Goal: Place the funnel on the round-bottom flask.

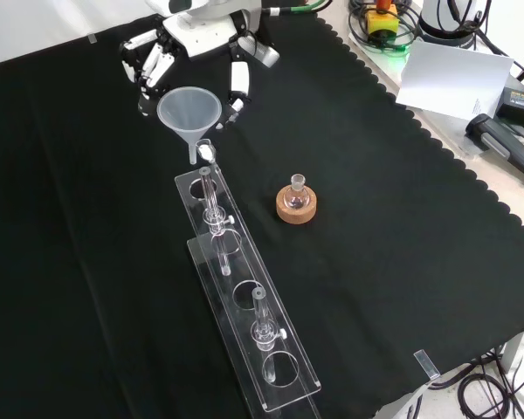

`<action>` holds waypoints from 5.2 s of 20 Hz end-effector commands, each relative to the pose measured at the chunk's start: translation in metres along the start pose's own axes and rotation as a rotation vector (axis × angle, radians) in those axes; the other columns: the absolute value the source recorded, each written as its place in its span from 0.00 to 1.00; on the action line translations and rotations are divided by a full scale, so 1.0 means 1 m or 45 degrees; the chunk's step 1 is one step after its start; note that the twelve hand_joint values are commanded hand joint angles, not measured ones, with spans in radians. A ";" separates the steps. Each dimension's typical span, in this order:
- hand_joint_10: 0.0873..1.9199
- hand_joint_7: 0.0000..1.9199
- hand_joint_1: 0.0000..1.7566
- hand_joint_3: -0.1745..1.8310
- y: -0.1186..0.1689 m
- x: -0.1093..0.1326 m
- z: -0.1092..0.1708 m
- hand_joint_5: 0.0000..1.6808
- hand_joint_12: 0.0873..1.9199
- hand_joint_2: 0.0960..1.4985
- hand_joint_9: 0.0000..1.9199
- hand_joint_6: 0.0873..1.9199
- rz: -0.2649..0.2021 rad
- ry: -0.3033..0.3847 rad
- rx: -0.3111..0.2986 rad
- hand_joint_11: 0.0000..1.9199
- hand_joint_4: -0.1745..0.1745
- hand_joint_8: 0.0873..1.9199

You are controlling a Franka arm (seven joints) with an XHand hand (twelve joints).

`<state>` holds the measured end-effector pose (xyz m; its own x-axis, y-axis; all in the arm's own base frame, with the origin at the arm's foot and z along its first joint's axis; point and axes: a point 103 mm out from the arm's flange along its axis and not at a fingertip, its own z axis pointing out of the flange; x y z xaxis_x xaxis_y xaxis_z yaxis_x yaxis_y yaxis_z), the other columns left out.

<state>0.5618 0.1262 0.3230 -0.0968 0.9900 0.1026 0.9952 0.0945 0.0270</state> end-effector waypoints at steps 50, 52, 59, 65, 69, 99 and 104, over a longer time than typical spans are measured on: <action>0.25 0.55 0.49 0.53 -0.149 -0.025 0.010 0.40 0.78 0.32 0.41 0.29 0.236 0.121 0.081 0.00 0.32 0.41; 0.25 0.55 0.48 0.53 -0.152 -0.022 0.012 0.40 0.78 0.32 0.41 0.29 0.229 0.110 0.078 0.00 0.32 0.41; 0.25 0.55 0.48 0.53 -0.157 -0.012 0.035 0.40 0.78 0.32 0.41 0.30 0.228 0.136 0.080 0.00 0.32 0.41; 0.25 0.55 0.48 0.53 -0.156 -0.015 0.042 0.40 0.78 0.33 0.42 0.30 0.226 0.124 0.106 0.00 0.32 0.41; 0.23 0.56 0.48 0.53 -0.154 -0.020 0.041 0.40 0.78 0.32 0.44 0.30 0.223 0.105 0.090 0.00 0.31 0.41; 0.22 0.56 0.48 0.54 -0.174 0.008 0.105 0.40 0.78 0.33 0.45 0.31 0.151 0.140 0.082 0.00 0.31 0.42; 0.22 0.56 0.48 0.54 -0.175 0.013 0.111 0.40 0.78 0.33 0.45 0.31 0.152 0.158 0.127 0.00 0.30 0.42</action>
<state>0.3895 0.1289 0.2121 0.0301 0.9772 0.2103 0.9975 -0.0160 -0.0686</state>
